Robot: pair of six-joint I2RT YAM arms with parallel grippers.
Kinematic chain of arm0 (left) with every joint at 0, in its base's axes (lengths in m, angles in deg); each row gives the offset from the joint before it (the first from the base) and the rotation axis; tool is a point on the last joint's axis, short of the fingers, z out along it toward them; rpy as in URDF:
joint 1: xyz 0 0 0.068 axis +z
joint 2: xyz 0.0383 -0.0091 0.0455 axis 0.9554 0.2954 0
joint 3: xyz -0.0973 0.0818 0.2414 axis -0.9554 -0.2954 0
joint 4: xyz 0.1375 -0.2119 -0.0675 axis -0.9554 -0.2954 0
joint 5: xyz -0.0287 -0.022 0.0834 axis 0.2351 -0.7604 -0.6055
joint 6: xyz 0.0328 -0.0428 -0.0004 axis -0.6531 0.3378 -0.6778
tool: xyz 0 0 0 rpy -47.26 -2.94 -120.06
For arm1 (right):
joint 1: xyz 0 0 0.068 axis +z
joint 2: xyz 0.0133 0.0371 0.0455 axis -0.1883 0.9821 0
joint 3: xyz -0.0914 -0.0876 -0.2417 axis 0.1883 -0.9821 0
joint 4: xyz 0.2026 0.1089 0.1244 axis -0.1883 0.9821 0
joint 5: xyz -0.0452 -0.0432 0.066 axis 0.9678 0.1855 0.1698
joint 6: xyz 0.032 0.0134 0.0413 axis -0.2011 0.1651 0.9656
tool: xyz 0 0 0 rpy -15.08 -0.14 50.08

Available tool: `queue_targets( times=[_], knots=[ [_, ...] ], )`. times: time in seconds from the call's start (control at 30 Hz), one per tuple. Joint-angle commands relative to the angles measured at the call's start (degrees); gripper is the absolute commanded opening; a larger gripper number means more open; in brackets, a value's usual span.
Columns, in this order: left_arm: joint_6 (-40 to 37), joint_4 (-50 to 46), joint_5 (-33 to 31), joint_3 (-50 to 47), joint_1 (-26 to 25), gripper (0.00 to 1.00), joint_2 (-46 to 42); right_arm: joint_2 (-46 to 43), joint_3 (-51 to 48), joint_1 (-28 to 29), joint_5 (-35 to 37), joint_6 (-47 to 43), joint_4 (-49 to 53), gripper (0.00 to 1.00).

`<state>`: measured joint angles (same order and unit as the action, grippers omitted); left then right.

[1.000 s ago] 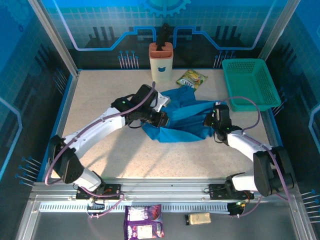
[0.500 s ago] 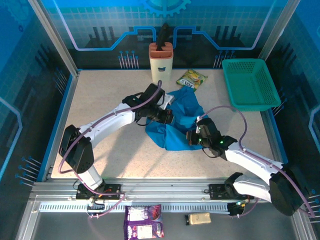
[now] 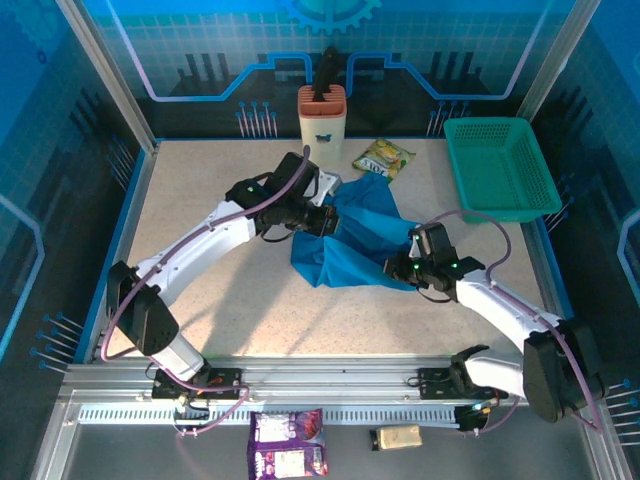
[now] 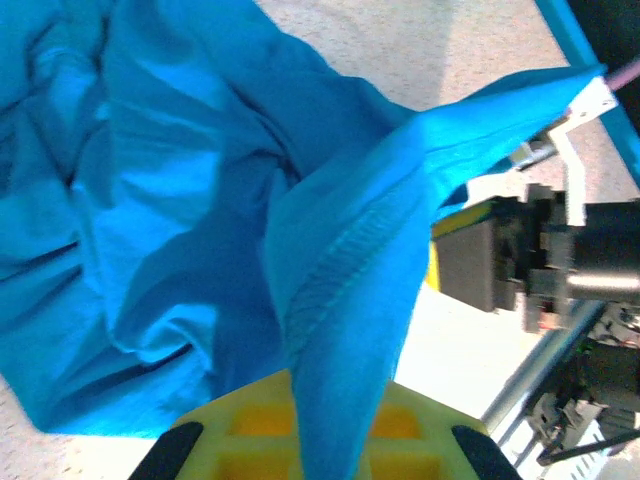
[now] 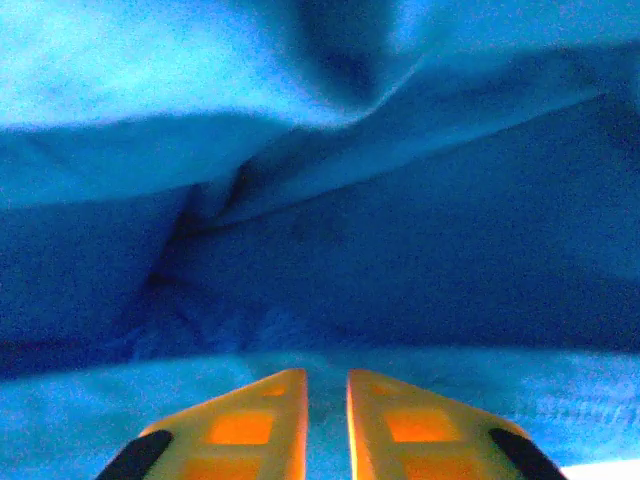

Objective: Fold the inside-out t-shirt

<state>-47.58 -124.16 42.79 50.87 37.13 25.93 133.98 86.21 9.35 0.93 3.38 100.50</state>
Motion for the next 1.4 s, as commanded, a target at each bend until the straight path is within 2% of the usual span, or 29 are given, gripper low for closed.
queue_targets(
  times=[0.0, 0.07, 0.2, 0.4, 0.63, 0.8, 0.97, 1.07, 1.1, 1.17, 1.2, 1.23, 1.3, 1.37],
  knots=[
    [-1.16, -3.95, -2.81, 2.48, 0.57, 0.0, 0.54, -0.41, 2.87, -0.26, -9.6, 3.54, 4.78, 0.23],
    [-0.62, -2.84, -1.12, 2.37, 0.57, 0.0, 0.2, -1.62, 2.62, 1.69, -9.27, 5.24, 4.21, 0.27],
    [-0.26, -1.41, 1.38, 2.36, 0.55, 0.0, -0.62, -0.82, 3.85, 6.77, -1.47, 6.51, 1.33, 0.34],
    [-0.28, -1.82, 0.52, 1.86, 0.61, 0.0, -3.19, 12.14, 12.77, 8.16, 3.01, 4.0, -2.53, 0.39],
    [-0.5, -2.74, -1.01, 2.26, 0.61, 0.0, -6.4, 25.18, 23.86, 9.41, 14.08, -1.5, 2.64, 0.5],
    [-1.34, -3.69, -5.03, 1.53, 0.72, 0.0, -6.31, 32.71, 28.78, 10.62, 21.02, -6.15, 8.23, 0.58],
    [-2.34, -3.46, -9.52, 0.54, 1.17, 0.0, -3.86, 40.52, 32.32, 11.32, 21.22, -9.63, 12.51, 0.72],
    [-2.04, -2.05, -9.52, -0.55, 2.33, 0.0, -2.31, 45.1, 35.13, 12.19, 22.43, -11.29, 15.75, 0.75],
    [-1.74, -1.17, -9.3, -1.17, 3.05, 0.0, -2.02, 46.28, 35.86, 12.43, 22.79, -11.63, 16.51, 0.74],
    [-0.91, 0.64, -8.41, -2.2, 4.88, 0.0, -1.26, 47.12, 36.36, 12.86, 23.13, -12.25, 17.09, 0.64],
    [-0.16, 1.39, -7.91, -2.57, 6.06, 0.0, -0.77, 46.59, 36.1, 13.01, 23.27, -12.34, 16.96, 0.55],
    [0.45, 2.26, -7.44, -2.88, 7.31, 0.0, -0.2, 45.59, 35.74, 13.1, 22.98, -12.55, 16.57, 0.4],
    [1.43, 3.76, -6.88, -3.54, 9.66, 0.0, 1.15, 42.62, 35.36, 13.15, 21.79, -13.12, 16.27, 0.19],
    [2.68, 5.22, -5.65, -3.95, 12.01, 0.0, 2.81, 39.32, 35.83, 13.13, 20.64, -14.2, 17.14, 0.08]
  ],
)
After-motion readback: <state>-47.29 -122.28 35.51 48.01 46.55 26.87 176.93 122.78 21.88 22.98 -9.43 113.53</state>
